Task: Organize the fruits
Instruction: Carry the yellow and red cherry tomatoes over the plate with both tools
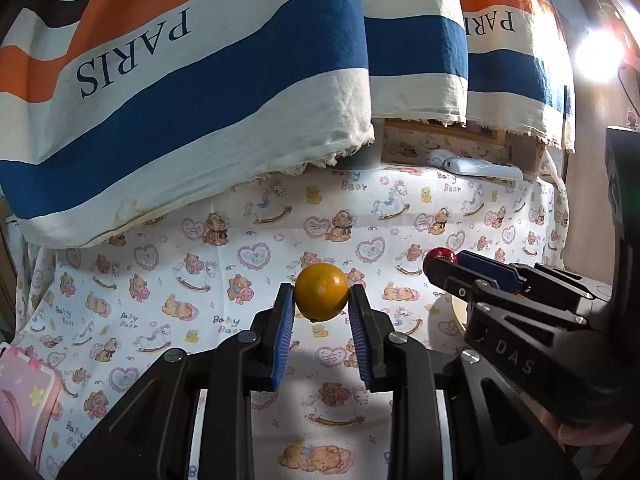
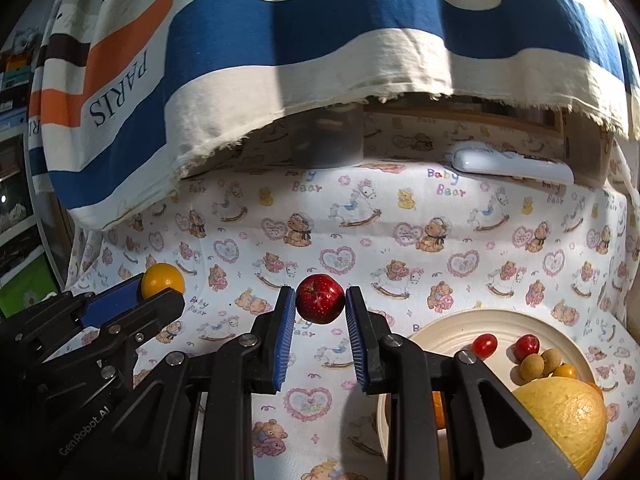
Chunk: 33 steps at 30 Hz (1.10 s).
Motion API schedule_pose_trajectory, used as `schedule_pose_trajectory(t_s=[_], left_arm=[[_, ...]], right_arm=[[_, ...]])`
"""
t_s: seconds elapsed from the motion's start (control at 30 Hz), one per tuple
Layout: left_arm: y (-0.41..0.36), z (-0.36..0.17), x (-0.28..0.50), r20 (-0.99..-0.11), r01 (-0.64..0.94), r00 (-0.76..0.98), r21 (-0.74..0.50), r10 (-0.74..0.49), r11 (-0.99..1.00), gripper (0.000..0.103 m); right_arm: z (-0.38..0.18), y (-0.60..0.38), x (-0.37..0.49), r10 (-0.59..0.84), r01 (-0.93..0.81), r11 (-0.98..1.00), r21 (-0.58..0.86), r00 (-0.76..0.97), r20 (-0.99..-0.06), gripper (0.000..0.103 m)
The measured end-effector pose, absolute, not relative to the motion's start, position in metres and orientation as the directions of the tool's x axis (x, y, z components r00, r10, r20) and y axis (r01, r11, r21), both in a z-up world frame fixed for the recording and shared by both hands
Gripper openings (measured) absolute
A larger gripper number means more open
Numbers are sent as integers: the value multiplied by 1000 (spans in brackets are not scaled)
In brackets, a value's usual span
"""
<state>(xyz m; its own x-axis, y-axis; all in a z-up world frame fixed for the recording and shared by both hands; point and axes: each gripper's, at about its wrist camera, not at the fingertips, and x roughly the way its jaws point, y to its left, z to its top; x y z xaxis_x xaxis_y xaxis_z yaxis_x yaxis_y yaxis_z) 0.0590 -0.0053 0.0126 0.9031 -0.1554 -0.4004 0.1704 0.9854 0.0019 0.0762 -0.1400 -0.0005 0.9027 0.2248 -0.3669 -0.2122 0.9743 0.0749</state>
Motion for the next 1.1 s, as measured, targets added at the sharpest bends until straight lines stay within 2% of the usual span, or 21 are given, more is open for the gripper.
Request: schedule_pose_trajectory(t_s=[0.37,0.73,0.97,1.1], left_arm=[[1,26,51,-374,142,918,-7,-134,990,26],[-5,59,36,-312,151,937,-44,-157,988,26],[-39,67,34,-339,232,913,-31,-228,972,26],[-62,65,46,-392,286,872,-79,-294,955,26]], right_arm=[[4,-131,64,170,-187,982,-24,932,-319,27],[41,-169,28,203,-213,977,-4,936,-289,27],[58,-220,19,146,-147,989,13,958,-247,27],[59,-251,21,107,-97,994,56,966,-235,27]])
